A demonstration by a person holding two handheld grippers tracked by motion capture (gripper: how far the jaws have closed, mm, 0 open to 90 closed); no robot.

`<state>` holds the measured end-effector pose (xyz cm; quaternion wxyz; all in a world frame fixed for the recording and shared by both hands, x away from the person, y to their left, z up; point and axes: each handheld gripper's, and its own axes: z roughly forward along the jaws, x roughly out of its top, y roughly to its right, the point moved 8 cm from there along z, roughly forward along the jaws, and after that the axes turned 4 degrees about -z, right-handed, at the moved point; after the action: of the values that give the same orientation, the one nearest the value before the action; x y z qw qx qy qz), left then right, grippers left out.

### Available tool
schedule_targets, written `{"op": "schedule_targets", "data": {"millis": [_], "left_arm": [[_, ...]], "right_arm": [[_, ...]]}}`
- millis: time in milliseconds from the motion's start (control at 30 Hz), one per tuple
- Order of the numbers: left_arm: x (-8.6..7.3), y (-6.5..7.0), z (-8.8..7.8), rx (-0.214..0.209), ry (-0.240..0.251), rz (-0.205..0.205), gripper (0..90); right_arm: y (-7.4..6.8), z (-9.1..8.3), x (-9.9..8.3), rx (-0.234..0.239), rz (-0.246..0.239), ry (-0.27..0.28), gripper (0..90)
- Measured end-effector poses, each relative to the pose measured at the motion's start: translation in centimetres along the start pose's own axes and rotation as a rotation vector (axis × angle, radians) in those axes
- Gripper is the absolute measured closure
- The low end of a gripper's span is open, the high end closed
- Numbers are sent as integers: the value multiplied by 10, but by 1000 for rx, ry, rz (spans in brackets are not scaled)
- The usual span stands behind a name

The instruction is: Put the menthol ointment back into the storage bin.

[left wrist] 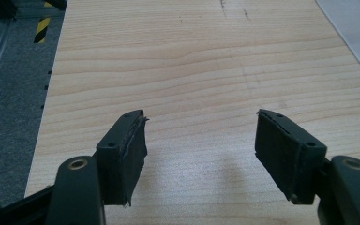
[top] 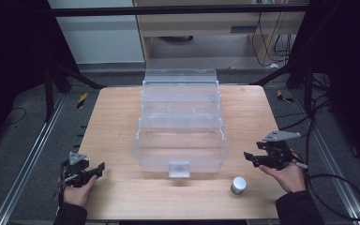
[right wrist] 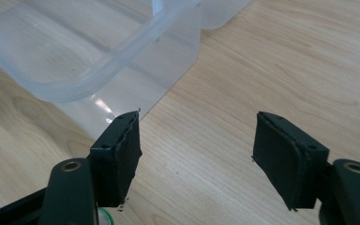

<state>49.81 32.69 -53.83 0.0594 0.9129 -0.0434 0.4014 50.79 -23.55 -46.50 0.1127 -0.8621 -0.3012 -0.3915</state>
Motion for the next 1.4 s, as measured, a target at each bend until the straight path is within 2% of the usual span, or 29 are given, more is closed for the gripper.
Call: {"op": "schedule_targets", "data": {"millis": [167, 233, 333, 400, 600, 733, 1133, 1400], "left_arm": [[-1, 0, 0, -8, -7, 5, 335], [-1, 1, 1, -9, -9, 7, 335], [-1, 2, 1, -15, -9, 12, 336], [-1, 2, 1, -13, -13, 15, 335], [-1, 2, 2, -15, -16, 18, 333], [-1, 3, 2, -16, -14, 20, 334], [-1, 3, 1, -16, -9, 17, 334], [0, 1, 1, -12, -8, 12, 334]], "right_arm": [[-5, -11, 12, 51, -96, -50, 328], [-6, -13, 14, 51, -112, -57, 328], [-12, -16, 19, 123, -182, -99, 323], [-15, -16, 20, 147, -203, -115, 323], [-31, -17, 20, 223, -339, -202, 328], [-38, -18, 18, 268, -383, -237, 330], [-50, -18, 5, 346, -489, -351, 353], [-59, -17, -3, 380, -556, -427, 355]]}}
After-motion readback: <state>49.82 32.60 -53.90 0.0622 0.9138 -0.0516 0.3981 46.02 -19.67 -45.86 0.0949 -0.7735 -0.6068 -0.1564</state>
